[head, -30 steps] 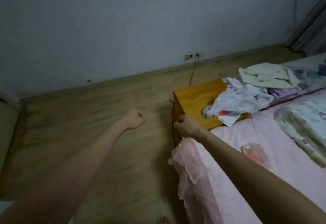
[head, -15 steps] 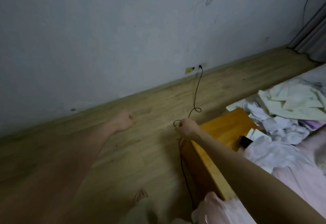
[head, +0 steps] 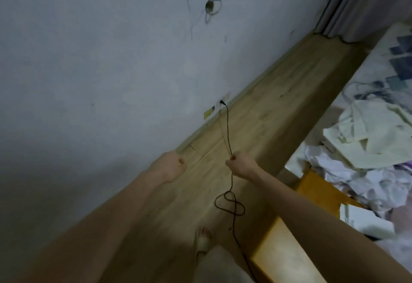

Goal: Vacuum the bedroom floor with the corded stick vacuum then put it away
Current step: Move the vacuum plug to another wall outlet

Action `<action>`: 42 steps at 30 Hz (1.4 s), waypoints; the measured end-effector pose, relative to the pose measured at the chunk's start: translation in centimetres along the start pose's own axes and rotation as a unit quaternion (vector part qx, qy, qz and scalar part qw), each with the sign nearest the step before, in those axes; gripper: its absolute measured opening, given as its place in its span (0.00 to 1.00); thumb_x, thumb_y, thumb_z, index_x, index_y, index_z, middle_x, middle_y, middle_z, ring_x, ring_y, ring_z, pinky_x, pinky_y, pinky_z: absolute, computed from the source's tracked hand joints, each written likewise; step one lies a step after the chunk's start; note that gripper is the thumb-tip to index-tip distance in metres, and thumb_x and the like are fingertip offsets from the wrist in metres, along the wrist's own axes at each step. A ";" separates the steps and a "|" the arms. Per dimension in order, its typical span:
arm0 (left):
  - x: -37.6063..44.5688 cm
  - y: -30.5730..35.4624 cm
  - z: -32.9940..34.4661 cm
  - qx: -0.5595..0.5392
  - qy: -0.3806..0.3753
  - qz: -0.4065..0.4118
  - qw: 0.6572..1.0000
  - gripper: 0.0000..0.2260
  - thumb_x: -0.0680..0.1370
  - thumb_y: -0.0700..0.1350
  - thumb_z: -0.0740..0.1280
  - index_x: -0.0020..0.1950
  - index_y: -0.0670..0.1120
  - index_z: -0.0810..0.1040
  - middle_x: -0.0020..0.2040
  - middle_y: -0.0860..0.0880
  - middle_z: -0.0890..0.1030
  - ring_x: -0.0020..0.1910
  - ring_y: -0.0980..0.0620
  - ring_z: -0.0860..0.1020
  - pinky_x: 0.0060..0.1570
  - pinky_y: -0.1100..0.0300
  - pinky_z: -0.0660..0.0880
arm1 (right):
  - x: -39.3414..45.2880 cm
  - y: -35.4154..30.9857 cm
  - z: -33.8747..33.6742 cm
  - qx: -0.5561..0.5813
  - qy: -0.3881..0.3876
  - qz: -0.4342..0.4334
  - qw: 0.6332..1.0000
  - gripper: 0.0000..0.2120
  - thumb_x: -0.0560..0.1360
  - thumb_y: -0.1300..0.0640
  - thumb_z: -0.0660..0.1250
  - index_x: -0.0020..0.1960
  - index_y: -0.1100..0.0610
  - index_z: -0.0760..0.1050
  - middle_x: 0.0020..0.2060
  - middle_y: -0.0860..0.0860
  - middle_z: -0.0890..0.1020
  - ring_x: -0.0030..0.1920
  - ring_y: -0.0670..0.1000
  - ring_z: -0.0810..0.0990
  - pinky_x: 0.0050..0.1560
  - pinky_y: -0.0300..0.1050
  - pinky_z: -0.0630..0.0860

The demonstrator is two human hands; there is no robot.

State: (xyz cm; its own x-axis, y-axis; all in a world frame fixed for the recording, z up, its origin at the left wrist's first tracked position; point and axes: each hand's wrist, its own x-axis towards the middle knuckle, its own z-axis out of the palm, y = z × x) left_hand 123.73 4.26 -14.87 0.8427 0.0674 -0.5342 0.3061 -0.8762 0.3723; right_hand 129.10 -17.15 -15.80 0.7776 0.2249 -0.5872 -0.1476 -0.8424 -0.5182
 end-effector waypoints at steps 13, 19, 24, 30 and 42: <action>35.4 5.1 -12.1 0.109 -0.113 0.104 0.982 0.11 0.80 0.45 0.60 0.37 0.53 0.68 0.47 0.48 0.75 0.56 0.45 0.79 0.52 0.56 0.74 | 29.4 -3.8 -12.2 0.086 0.065 0.155 0.982 0.13 0.80 0.55 0.60 0.59 0.63 0.74 0.54 0.57 0.79 0.54 0.55 0.78 0.50 0.45 0.74; 51.3 8.1 -10.7 0.148 -0.122 0.126 0.973 0.15 0.81 0.45 0.60 0.67 0.42 0.74 0.61 0.43 0.78 0.57 0.46 0.77 0.56 0.55 0.75 | 43.2 -1.3 -13.2 0.155 0.075 0.199 0.965 0.11 0.80 0.56 0.59 0.57 0.62 0.73 0.54 0.56 0.78 0.48 0.51 0.74 0.45 0.43 0.69; 63.2 8.3 -3.9 0.146 -0.128 0.139 0.971 0.13 0.80 0.42 0.60 0.62 0.41 0.77 0.52 0.44 0.80 0.50 0.47 0.78 0.50 0.53 0.78 | 53.9 4.1 -12.6 0.200 0.086 0.211 0.953 0.12 0.80 0.56 0.59 0.58 0.63 0.73 0.54 0.57 0.78 0.49 0.53 0.74 0.44 0.41 0.67; 77.3 6.9 5.1 0.162 -0.100 0.172 0.966 0.07 0.78 0.39 0.59 0.50 0.42 0.77 0.48 0.38 0.79 0.53 0.38 0.77 0.55 0.45 0.76 | 67.1 11.8 -8.8 0.231 0.078 0.207 0.947 0.12 0.80 0.56 0.60 0.58 0.63 0.73 0.55 0.58 0.78 0.55 0.56 0.76 0.48 0.45 0.71; 95.6 5.8 12.7 0.370 -0.065 0.262 0.889 0.16 0.76 0.31 0.58 0.60 0.42 0.74 0.57 0.44 0.75 0.57 0.46 0.73 0.45 0.59 0.66 | 88.5 16.8 1.8 0.349 0.039 0.173 0.920 0.23 0.81 0.54 0.61 0.73 0.60 0.64 0.69 0.57 0.72 0.66 0.56 0.72 0.62 0.44 0.68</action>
State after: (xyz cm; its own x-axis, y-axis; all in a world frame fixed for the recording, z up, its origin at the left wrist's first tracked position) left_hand 200.47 -0.44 -73.44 0.7113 -0.4552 -0.5355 -0.5281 -0.8490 0.0202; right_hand 194.35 -10.52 -77.63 0.6486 -0.0568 -0.7590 -0.7293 -0.3315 -0.5985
